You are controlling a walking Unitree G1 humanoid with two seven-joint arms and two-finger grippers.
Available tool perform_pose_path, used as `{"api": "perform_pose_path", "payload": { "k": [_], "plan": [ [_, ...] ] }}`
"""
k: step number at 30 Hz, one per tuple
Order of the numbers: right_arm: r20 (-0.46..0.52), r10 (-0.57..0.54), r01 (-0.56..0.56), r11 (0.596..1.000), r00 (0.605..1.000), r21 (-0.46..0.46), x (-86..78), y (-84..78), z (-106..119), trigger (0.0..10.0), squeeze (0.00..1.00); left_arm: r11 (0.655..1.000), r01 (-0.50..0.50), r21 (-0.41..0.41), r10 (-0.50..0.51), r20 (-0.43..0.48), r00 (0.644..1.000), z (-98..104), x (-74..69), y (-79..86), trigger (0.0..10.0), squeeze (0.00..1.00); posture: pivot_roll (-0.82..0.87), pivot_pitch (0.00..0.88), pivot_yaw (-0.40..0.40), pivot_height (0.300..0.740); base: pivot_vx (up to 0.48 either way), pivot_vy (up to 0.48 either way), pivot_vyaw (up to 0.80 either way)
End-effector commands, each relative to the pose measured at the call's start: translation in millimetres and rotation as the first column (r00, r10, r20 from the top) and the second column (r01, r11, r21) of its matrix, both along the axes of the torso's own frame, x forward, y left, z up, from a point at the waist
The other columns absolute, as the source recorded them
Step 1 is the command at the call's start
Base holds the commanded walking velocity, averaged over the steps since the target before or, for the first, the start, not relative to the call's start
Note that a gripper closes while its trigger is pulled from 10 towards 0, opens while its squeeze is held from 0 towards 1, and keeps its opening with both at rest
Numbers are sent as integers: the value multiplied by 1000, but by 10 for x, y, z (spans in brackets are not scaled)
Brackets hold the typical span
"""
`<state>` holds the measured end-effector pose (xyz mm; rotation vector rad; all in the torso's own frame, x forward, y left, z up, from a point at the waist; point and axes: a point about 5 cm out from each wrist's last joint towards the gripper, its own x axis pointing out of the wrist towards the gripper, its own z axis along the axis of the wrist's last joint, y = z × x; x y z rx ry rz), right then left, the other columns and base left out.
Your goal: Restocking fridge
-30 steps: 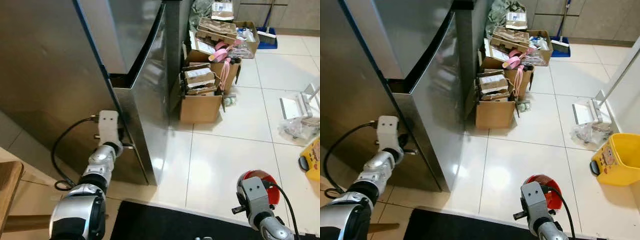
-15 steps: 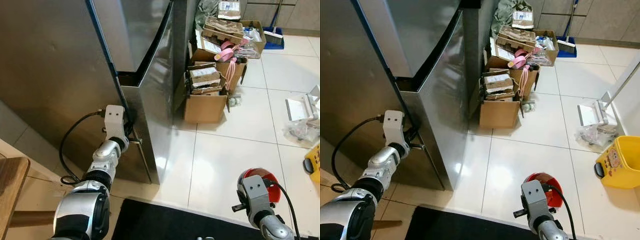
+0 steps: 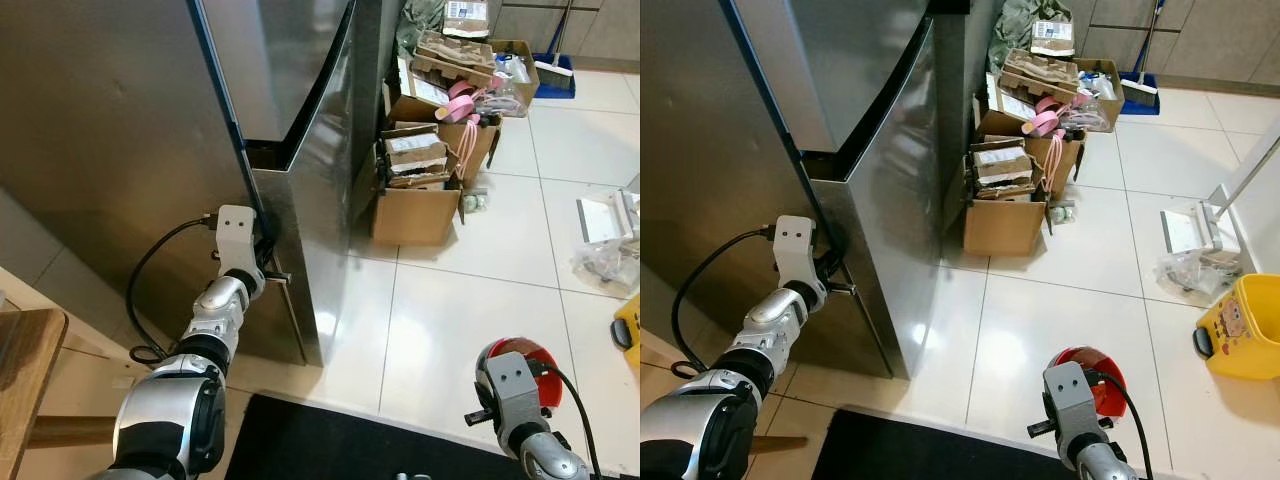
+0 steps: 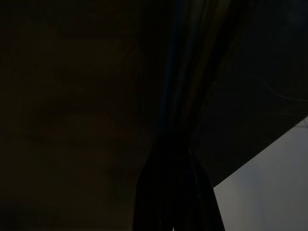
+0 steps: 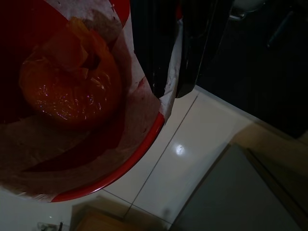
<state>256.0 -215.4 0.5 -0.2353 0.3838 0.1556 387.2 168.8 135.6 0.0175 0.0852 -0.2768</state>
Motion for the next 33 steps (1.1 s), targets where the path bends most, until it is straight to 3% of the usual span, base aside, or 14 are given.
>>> {"api": "perform_pose_path", "payload": {
  "k": [1, 2, 3, 11, 17, 19, 20, 22, 23, 24, 25, 26, 29, 33],
  "plan": [
    [-6, -20, 20, 1000, 1000, 6, -34, -23, -14, 10000, 0, 997, 70, 33, -70, -28, 997, -43, -4, -177, 10000, 635, -123, 244, 51, 740, 0, 0, 0],
    [-5, -21, 21, 1000, 1000, 7, -31, -18, -13, 10000, 0, 996, 74, 41, -73, -31, 997, -50, -6, -183, 10000, 635, -122, 244, 52, 740, 0, 0, 0],
    [-5, -21, 21, 1000, 1000, 9, -26, -10, -13, 10000, 0, 996, 77, 34, -76, -36, 996, -57, -8, -194, 10000, 1000, -122, 243, 53, 740, 0, 0, 0],
    [-5, -22, 22, 1000, 1000, 13, -30, -7, -16, 10000, 0, 986, 166, 15, -165, -49, 985, -77, -26, -329, 10000, 1000, -120, 236, 57, 740, 0, 0, 0],
    [-8, -24, 24, 1000, 1000, 16, -42, -27, -24, 10000, 0, 894, 447, -23, -447, -77, 891, -133, -130, -707, 10000, 1000, -120, 221, 64, 740, 0, 0, 0],
    [-9, -25, 25, 999, 1000, 21, -44, -29, -26, 10000, 0, 784, 615, -84, -621, -78, 780, -148, -228, -952, 10000, 1000, -121, 210, 66, 740, 0, 0, 0],
    [-9, -25, 25, 999, 1000, 21, -44, -29, -26, 10000, 0, 784, 615, -84, -621, -78, 780, -148, -228, -952, 10000, 1000, -121, 210, 66, 740, 0, 0, 0],
    [-11, -20, 20, 999, 1000, 33, -47, -12, -32, 10000, 0, 583, 794, -172, -811, -66, 581, -116, -376, -1306, 10000, 1000, -118, 198, 62, 740, 0, 0, 0],
    [-11, -20, 20, 999, 1000, 33, -47, -12, -32, 10000, 0, 583, 794, -172, -811, -66, 581, -116, -376, -1306, 10000, 1000, -118, 198, 62, 740, 0, 0, 0],
    [-13, -11, 12, 999, 1000, 42, -46, 14, -38, 10000, 0, 408, 886, -219, -911, -43, 409, -62, -502, -1553, 10000, 1000, -116, 190, 59, 740, 0, 0, 0],
    [-13, -6, 6, 999, 1000, 46, -42, 29, -41, 10000, 0, 324, 916, -235, -944, -23, 328, -20, -563, -1663, 10000, 1000, -116, 184, 59, 740, 0, 0, 0],
    [-13, -6, 6, 999, 1000, 46, -42, 29, -41, 10000, 0, 324, 916, -235, -944, -23, 328, -20, -563, -1663, 10000, 1000, -116, 184, 59, 740, 0, 0, 0],
    [-12, 5, -5, 998, 1000, 55, -6, 70, -32, 10000, 0, 164, 951, -261, -982, 50, 183, 122, -676, -1879, 10000, 1000, -111, 173, 61, 740, 0, 0, 0],
    [-7, 7, -7, 998, 1000, 62, 41, 103, -18, 10000, 0, 126, 952, -280, -983, 91, 157, 165, -699, -1902, 10000, 1000, -105, 158, 67, 740, 0, 0, 0]
  ]
}}
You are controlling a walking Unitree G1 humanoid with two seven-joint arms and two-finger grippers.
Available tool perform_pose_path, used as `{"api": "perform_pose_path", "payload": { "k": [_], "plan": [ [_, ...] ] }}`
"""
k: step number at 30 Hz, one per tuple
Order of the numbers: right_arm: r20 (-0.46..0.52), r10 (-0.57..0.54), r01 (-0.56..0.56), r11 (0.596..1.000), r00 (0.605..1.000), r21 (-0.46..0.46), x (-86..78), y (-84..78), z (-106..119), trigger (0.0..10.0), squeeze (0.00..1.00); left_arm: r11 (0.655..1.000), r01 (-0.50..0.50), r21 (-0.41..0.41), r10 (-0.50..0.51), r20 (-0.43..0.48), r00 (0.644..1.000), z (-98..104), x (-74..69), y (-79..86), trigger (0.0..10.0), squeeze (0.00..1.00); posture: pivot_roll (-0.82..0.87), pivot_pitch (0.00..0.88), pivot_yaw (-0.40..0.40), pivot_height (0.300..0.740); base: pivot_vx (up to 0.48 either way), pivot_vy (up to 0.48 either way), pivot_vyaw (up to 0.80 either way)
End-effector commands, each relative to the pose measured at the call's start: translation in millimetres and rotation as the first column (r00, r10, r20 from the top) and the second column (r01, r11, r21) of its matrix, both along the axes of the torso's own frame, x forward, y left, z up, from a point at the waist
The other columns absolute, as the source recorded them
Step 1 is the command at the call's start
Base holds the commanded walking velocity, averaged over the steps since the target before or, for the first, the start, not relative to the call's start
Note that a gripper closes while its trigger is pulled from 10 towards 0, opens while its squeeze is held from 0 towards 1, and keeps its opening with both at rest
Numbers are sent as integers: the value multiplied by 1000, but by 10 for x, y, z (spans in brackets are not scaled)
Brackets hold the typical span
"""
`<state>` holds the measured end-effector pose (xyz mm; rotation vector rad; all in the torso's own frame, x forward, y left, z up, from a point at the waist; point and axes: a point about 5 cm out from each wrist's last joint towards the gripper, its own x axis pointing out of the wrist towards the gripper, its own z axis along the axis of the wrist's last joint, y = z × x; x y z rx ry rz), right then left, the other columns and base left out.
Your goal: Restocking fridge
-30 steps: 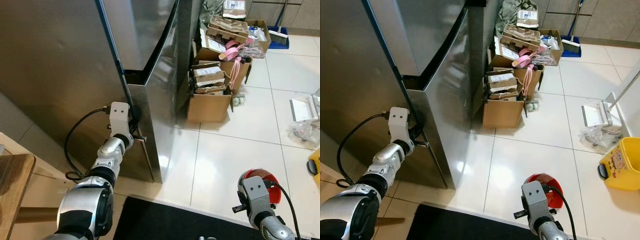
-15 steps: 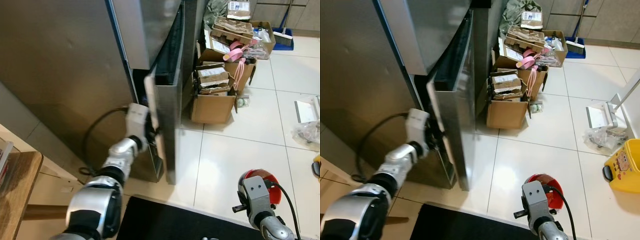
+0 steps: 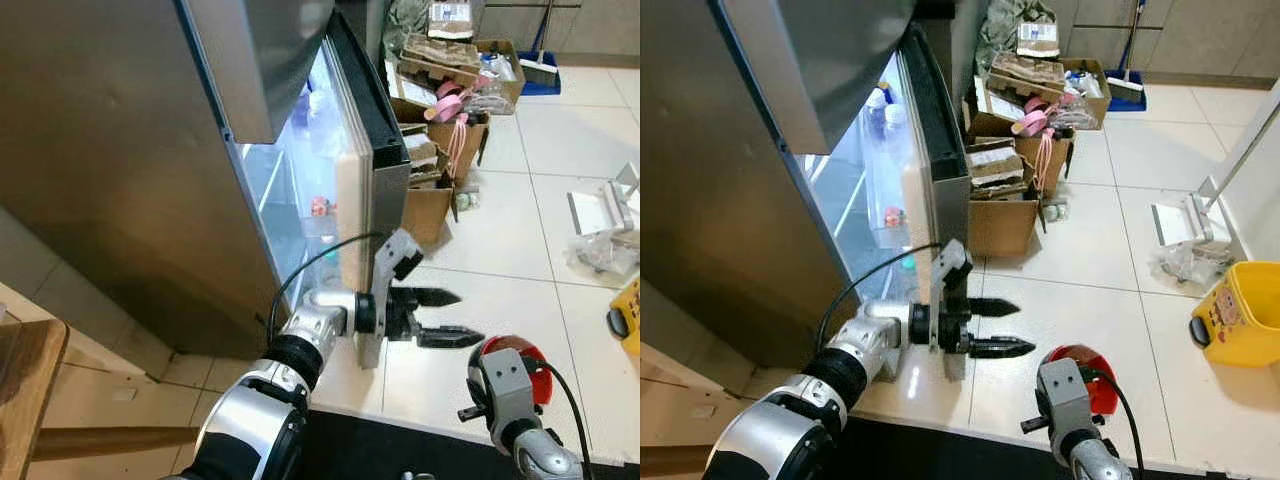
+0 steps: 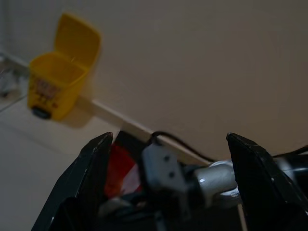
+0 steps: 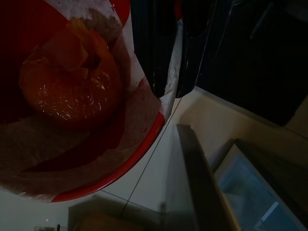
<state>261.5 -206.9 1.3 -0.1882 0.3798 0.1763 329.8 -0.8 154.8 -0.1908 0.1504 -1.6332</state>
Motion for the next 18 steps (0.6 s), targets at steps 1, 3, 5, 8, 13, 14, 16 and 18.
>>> {"api": "perform_pose_path", "payload": {
  "k": [1, 3, 5, 8, 13, 14, 16, 18],
  "plan": [
    [-5, -4, 4, 1000, 1000, 13, -8, 24, -24, 10000, 0, 997, 69, -44, -71, -27, 997, -30, -126, -192, 10000, 1000, -105, 158, 67, 740, 0, 0, 0],
    [-2, -4, 4, 1000, 1000, 17, 4, 38, -19, 10000, 0, 999, 23, -25, -22, 5, 1000, -59, -94, -122, 10000, 1000, -103, 147, 74, 740, 0, 0, 0],
    [-1, -3, 3, 1000, 1000, 19, 9, 45, -17, 10000, 0, 1000, -9, -16, 9, 23, 1000, -73, -73, -82, 10000, 1000, -103, 145, 75, 740, 0, 0, 0],
    [-17, 16, -15, 999, 1000, 30, 16, 77, -27, 10000, 0, 984, -129, 122, 119, 83, 989, -240, -11, 234, 10000, 1000, -102, 141, 78, 740, 0, 0, 0],
    [-21, 87, -85, 995, 996, 58, 4, 144, -21, 10000, 0, 858, -366, 359, 353, 105, 930, -642, -15, 851, 10000, 804, -99, 140, 83, 740, 0, 0, 0],
    [-18, 97, -96, 993, 995, 65, 6, 157, -13, 10000, 0, 833, -401, 382, 392, 105, 914, -690, -20, 937, 10000, 804, -99, 140, 83, 740, 0, 0, 0],
    [-6, 175, -174, 983, 985, 57, 26, 238, 25, 10000, 0, 782, -473, 406, 475, 103, 874, -807, -84, 1148, 10000, 0, -96, 141, 81, 740, 0, 0, 0],
    [-2, 213, -212, 976, 977, 49, 35, 278, 42, 10000, 0, 761, -502, 412, 511, 97, 854, -851, -116, 1232, 10000, 0, -96, 141, 81, 740, 0, 0, 0]
  ]
}}
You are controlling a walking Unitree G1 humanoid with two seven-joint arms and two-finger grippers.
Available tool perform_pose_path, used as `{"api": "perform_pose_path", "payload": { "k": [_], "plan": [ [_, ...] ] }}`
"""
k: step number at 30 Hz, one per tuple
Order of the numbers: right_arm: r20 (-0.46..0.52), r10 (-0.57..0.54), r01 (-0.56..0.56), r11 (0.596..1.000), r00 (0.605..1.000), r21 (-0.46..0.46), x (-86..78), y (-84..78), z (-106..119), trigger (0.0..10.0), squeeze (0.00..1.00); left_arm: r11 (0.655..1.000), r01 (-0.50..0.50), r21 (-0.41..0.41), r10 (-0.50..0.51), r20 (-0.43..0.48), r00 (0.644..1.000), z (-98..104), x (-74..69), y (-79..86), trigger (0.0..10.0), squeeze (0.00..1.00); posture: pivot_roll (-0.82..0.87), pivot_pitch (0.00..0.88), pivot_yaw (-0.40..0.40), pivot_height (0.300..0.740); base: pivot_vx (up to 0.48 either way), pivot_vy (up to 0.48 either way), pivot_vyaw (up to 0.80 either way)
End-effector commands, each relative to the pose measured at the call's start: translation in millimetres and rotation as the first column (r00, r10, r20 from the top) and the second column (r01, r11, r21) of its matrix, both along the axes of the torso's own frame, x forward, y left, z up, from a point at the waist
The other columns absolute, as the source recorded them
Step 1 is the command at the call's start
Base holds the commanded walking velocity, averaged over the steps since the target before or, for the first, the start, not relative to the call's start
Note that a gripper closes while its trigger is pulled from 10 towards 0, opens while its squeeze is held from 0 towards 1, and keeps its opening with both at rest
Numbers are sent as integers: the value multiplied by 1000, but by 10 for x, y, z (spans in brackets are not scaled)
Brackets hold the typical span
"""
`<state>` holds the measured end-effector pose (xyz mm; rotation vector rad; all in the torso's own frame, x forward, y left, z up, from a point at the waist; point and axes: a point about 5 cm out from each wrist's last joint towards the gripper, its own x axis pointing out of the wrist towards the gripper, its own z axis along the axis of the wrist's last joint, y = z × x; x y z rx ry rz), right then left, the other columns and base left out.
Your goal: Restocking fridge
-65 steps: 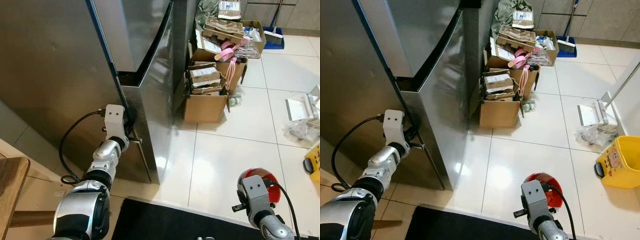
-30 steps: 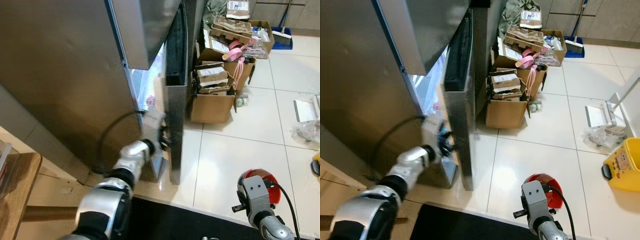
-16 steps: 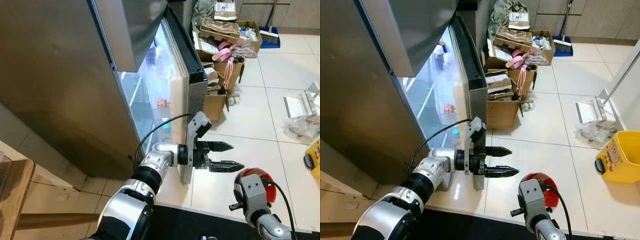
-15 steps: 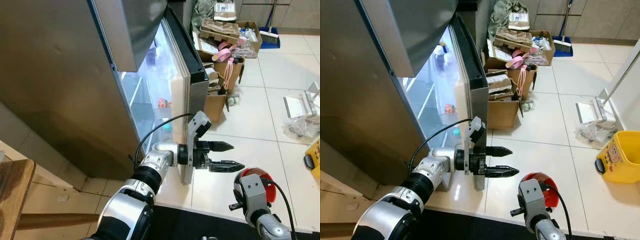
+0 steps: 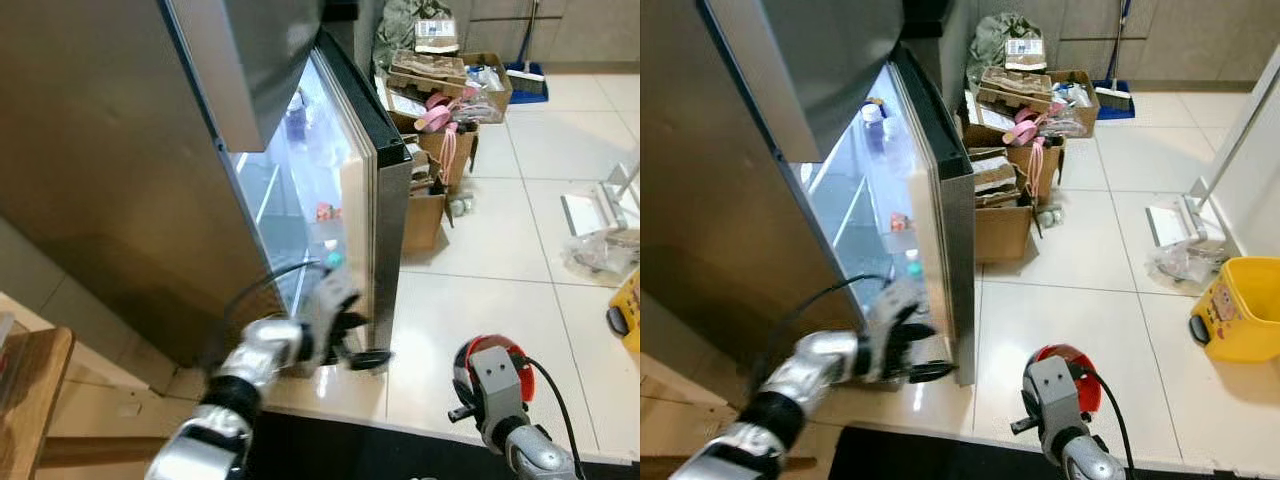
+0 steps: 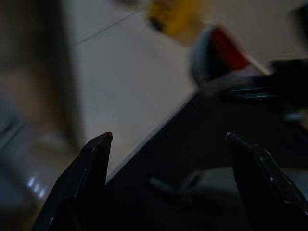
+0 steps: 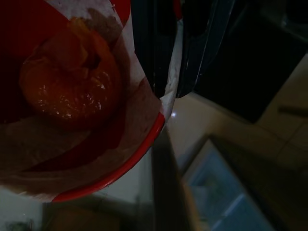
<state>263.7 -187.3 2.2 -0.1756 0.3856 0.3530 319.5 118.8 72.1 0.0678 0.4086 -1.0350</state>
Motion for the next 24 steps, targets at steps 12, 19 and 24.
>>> {"api": "perform_pose_path", "payload": {
  "k": [12, 19, 24],
  "plan": [
    [58, 489, -485, 872, 871, -70, 195, 584, 358, 10000, 0, 759, -639, 124, 640, 37, 768, -441, -273, 672, 10000, 0, -97, 135, 36, 740, 0, 0, 0],
    [23, 668, -655, 735, 744, -172, 234, 709, 459, 10000, 0, 727, -680, 94, 680, 38, 732, -433, -309, 585, 10000, 0, -101, 136, 15, 740, 0, 0, 0],
    [-44, 799, -781, 573, 600, -247, 230, 745, 514, 10000, 0, 703, -705, 94, 704, 46, 709, -448, -325, 555, 10000, 0, -106, 136, 3, 740, 0, 0, 0]
  ]
}}
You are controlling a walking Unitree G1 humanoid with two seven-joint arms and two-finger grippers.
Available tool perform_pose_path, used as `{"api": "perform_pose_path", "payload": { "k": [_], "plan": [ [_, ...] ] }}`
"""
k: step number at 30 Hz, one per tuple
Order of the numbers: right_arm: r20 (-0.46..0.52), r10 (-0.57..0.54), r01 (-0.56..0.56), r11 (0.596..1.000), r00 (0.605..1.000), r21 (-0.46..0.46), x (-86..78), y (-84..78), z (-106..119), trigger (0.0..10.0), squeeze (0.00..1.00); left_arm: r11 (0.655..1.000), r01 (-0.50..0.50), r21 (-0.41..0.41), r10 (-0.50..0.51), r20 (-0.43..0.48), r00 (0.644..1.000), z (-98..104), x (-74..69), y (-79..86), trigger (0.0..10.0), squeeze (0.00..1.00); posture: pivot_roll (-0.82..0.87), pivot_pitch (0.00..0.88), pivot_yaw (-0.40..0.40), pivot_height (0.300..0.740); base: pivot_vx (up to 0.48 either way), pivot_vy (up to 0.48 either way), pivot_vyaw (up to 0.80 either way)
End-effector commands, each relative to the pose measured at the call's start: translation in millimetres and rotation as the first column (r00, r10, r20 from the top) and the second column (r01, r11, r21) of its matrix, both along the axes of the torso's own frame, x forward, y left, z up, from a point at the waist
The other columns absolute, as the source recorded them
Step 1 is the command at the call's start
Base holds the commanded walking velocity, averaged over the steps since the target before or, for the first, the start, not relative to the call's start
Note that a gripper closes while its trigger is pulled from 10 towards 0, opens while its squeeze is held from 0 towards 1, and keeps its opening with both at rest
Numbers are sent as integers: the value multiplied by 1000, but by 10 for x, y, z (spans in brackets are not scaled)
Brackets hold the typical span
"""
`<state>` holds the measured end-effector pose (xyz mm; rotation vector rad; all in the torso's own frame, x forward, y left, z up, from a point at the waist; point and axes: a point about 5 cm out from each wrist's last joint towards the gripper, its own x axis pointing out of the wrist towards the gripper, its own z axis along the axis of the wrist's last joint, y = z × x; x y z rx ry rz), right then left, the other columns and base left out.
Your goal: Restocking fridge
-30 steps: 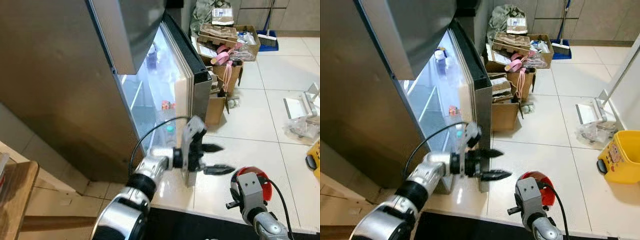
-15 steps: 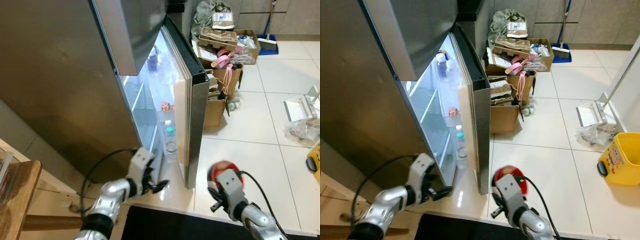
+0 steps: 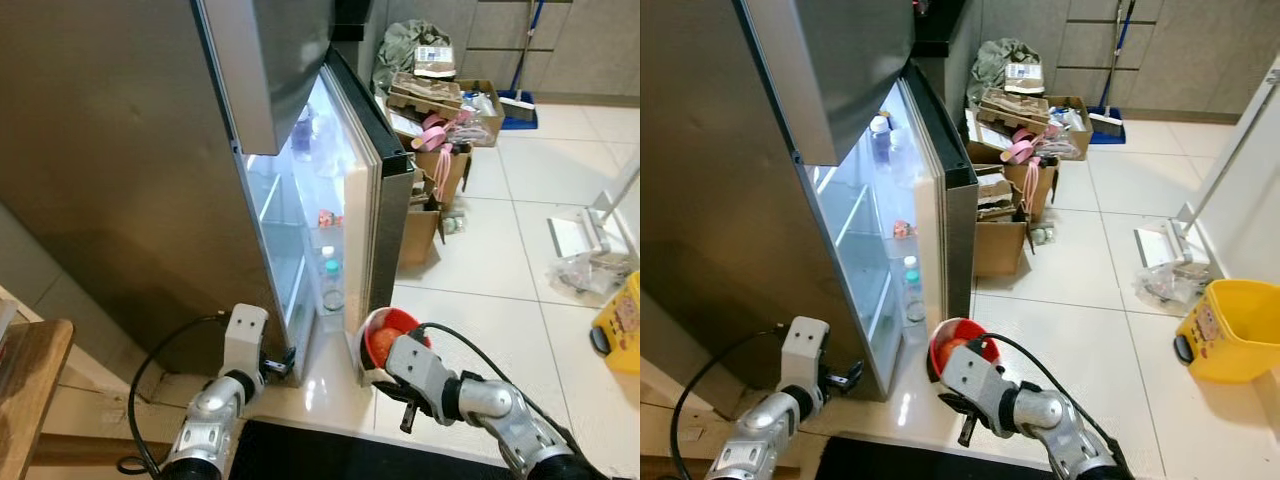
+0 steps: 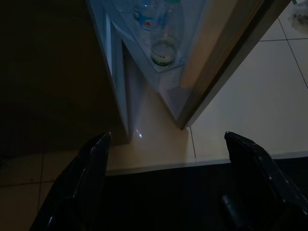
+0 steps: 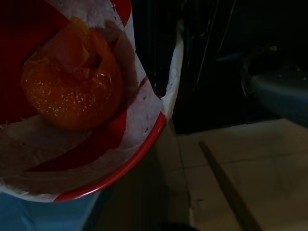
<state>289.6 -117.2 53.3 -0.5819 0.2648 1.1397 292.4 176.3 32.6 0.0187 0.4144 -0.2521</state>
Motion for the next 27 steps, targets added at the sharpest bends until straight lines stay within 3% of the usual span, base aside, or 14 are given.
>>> {"api": "perform_pose_path", "payload": {
  "k": [1, 5, 6, 11, 14, 17, 27],
  "plan": [
    [2, 103, -103, 994, 995, -34, -29, 46, 15, 10000, 0, 1000, -20, -8, 19, -21, 1000, -56, -59, -24, 10000, 0, -106, 136, 3, 740, 0, 0, 0],
    [25, 176, -173, 981, 984, -85, -12, 48, 47, 10000, 0, 1000, -28, 0, 28, -22, 999, -55, -62, -23, 10000, 0, -106, 138, 2, 740, 0, 0, 0],
    [53, 214, -206, 970, 975, -132, 25, 40, 71, 10000, 0, 999, -37, 8, 37, -18, 999, -45, -64, -19, 10000, 0, -104, 140, 0, 740, 0, 0, 0],
    [193, 217, -162, 951, 957, -264, 206, -37, 146, 10000, 0, 997, -49, 55, 49, 0, 999, -29, -71, 31, 10000, 0, -97, 142, 1, 740, 0, 0, 0],
    [271, 122, -36, 952, 955, -303, 377, -126, 229, 10000, 0, 993, -67, 94, 67, 3, 998, -48, -100, 101, 10000, 0, -90, 145, 5, 740, 0, 0, 0],
    [343, -31, 130, 954, 939, -270, 546, -225, 339, 10000, 0, 991, -79, 105, 79, -2, 997, -55, -124, 139, 10000, 0, -87, 146, 9, 740, 0, 0, 0],
    [391, -162, 283, 919, 906, -275, 684, -386, 419, 10000, 0, 992, -71, 105, 72, -4, 997, -50, -110, 101, 10000, 0, -83, 147, 15, 740, 0, 0, 0]
  ]
}}
